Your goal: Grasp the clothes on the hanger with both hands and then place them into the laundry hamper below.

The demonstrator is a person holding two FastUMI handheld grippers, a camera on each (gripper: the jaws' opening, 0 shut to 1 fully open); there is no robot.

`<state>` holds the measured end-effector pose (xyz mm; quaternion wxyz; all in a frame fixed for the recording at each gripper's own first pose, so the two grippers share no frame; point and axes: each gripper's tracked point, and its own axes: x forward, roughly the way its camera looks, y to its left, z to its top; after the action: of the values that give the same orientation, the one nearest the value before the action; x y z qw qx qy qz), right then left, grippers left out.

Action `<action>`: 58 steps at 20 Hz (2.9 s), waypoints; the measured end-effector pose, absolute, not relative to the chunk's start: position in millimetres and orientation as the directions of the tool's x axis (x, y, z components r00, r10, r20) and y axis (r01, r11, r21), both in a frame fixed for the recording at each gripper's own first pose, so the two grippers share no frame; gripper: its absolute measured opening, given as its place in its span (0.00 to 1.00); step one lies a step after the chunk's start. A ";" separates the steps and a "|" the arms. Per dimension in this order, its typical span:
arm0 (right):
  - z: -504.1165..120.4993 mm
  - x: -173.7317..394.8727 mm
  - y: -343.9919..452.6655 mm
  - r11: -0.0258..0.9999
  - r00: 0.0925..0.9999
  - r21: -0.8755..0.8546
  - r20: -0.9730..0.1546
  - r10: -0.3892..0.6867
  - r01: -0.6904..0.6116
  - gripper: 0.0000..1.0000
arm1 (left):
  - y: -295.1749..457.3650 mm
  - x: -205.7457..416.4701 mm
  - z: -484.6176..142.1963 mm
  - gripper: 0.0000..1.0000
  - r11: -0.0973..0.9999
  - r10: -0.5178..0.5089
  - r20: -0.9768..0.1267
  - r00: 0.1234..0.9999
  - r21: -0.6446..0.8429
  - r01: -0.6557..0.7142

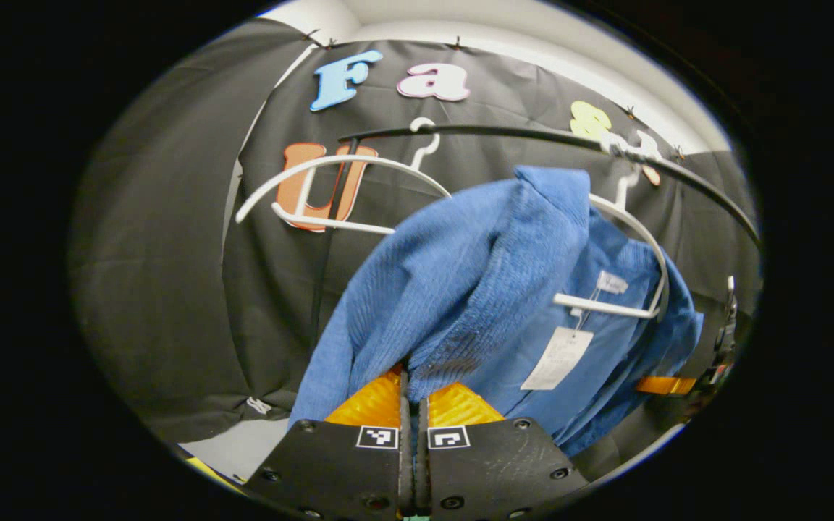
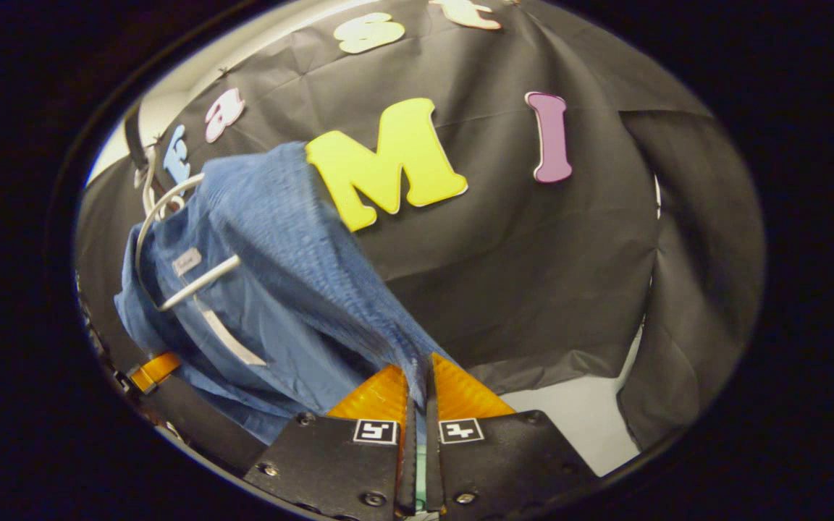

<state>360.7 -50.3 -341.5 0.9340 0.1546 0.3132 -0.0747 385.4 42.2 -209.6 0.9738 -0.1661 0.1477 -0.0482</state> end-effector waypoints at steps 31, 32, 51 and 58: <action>-277.5 472.1 -110.3 0.729 0.872 0.626 -0.482 0.083 0.276 0.07 | 183.9 429.4 -119.8 0.01 0.955 -0.043 -0.299 0.953 -0.292 -0.048; -286.2 470.6 -111.6 0.726 0.864 0.623 -0.497 0.081 0.290 0.07 | 182.9 428.8 -125.3 0.01 0.956 -0.047 -0.305 0.951 -0.288 -0.046; -385.5 385.3 -50.0 0.796 0.729 0.498 -0.676 0.108 0.344 0.07 | 107.8 366.9 -203.6 0.01 0.956 -0.127 -0.353 0.927 -0.293 0.019; -420.5 343.4 2.5 0.796 0.659 0.499 -0.731 0.177 0.341 0.07 | 75.7 335.1 -237.3 0.01 0.936 -0.190 -0.405 0.894 -0.351 0.040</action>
<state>343.4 2.5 -420.5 0.8543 0.3154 0.4104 -0.0480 335.1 75.7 -237.3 0.9584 -0.1690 0.2219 -0.0601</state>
